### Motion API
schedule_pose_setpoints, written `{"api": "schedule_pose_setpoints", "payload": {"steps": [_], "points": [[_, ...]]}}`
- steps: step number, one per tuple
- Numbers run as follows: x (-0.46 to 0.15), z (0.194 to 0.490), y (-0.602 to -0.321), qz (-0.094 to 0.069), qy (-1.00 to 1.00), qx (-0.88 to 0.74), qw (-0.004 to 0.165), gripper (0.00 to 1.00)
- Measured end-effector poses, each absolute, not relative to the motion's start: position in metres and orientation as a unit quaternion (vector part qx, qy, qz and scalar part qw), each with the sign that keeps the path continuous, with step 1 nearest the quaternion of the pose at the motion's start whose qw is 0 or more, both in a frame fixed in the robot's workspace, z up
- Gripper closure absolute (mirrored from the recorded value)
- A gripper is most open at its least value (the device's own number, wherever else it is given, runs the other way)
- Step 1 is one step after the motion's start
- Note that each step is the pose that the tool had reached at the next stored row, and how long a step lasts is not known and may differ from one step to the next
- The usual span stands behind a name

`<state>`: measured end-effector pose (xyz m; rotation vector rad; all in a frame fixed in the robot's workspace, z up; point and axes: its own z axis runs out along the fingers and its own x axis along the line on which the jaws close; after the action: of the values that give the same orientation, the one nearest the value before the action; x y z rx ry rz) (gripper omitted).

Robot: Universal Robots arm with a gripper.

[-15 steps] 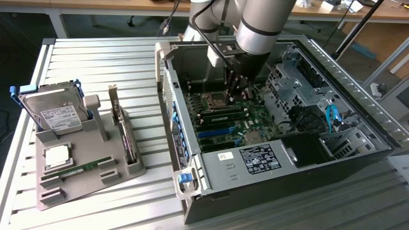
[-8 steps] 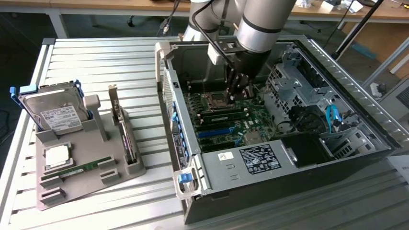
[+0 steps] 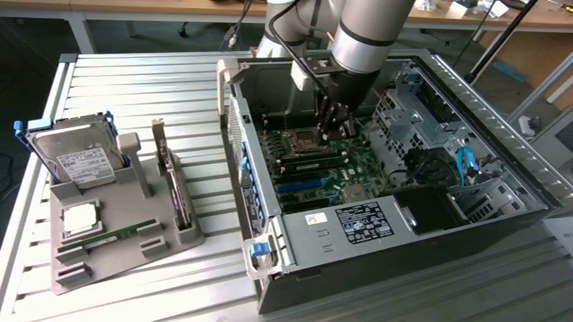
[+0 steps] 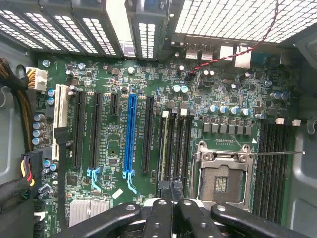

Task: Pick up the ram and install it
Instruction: 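Press down the ram until it locks into place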

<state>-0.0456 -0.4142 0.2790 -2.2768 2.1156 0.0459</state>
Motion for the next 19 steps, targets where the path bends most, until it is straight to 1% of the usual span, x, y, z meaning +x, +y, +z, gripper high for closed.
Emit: {"api": "schedule_pose_setpoints", "payload": {"steps": [19], "points": [[-0.0455,0.2763,-0.4142,0.007,0.766,-0.643,0.012,0.89]]}}
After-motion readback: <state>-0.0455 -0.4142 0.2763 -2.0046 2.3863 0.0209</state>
